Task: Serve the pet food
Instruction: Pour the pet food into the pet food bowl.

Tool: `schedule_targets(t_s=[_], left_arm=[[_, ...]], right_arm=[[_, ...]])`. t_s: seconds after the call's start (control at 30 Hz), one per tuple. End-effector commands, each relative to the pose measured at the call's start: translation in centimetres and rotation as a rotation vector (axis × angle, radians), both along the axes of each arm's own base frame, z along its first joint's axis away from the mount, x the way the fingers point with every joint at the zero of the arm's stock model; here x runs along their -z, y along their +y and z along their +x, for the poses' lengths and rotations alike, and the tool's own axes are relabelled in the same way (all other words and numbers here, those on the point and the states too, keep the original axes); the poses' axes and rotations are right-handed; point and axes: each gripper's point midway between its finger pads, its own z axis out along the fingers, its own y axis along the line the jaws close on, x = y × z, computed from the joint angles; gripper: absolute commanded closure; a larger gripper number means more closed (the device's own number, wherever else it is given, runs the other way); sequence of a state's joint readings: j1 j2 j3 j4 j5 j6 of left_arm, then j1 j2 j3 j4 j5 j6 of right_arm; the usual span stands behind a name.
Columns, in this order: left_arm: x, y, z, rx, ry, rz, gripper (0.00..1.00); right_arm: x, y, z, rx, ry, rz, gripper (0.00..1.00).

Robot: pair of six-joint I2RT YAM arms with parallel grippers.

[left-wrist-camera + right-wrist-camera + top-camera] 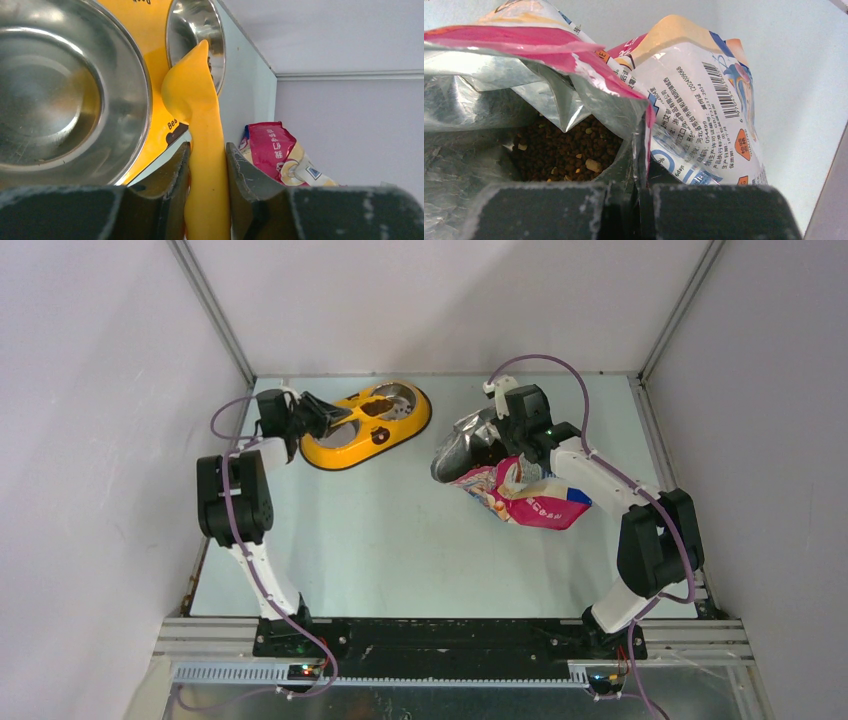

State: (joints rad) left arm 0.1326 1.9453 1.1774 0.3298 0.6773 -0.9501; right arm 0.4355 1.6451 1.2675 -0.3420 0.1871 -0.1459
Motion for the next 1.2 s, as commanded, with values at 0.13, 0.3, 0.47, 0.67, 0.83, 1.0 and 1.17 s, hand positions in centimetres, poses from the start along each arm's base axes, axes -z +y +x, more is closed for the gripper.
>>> schedule_targets(t_s=[0.13, 0.3, 0.47, 0.67, 0.83, 1.0, 1.17], left_arm=[[-2.3, 0.1, 1.1, -0.014, -0.046, 0.124, 1.0], [-2.6, -0.3, 1.3, -0.011, -0.041, 0.158, 1.0], [-2.3, -0.4, 1.5, -0.008, -0.018, 0.217, 1.0], [-2.6, -0.7, 1.7, 0.002, -0.002, 0.253, 1.0], [-3.1, -1.0, 1.8, 0.003, 0.008, 0.308, 1.0], [-3.0, -1.3, 1.8, 0.001, 0.034, 0.366, 1.0], [-3.7, -0.7, 2.4, -0.015, 0.035, 0.418, 1.0]], right_arm=[[-0.4, -1.9, -0.2, 0.044, 0.009, -0.047, 1.0], [-0.5, -1.9, -0.2, 0.043, 0.009, -0.041, 1.0], [-0.5, -1.9, -0.3, 0.043, 0.01, -0.04, 1.0], [-0.7, -1.9, -0.3, 0.042, 0.009, -0.037, 1.0], [-0.8, -1.9, -0.3, 0.042, 0.008, -0.034, 1.0], [-0.9, -2.0, -0.4, 0.042, 0.002, -0.03, 1.0], [-1.0, -2.2, -0.5, 0.043, 0.0, -0.025, 1.0]])
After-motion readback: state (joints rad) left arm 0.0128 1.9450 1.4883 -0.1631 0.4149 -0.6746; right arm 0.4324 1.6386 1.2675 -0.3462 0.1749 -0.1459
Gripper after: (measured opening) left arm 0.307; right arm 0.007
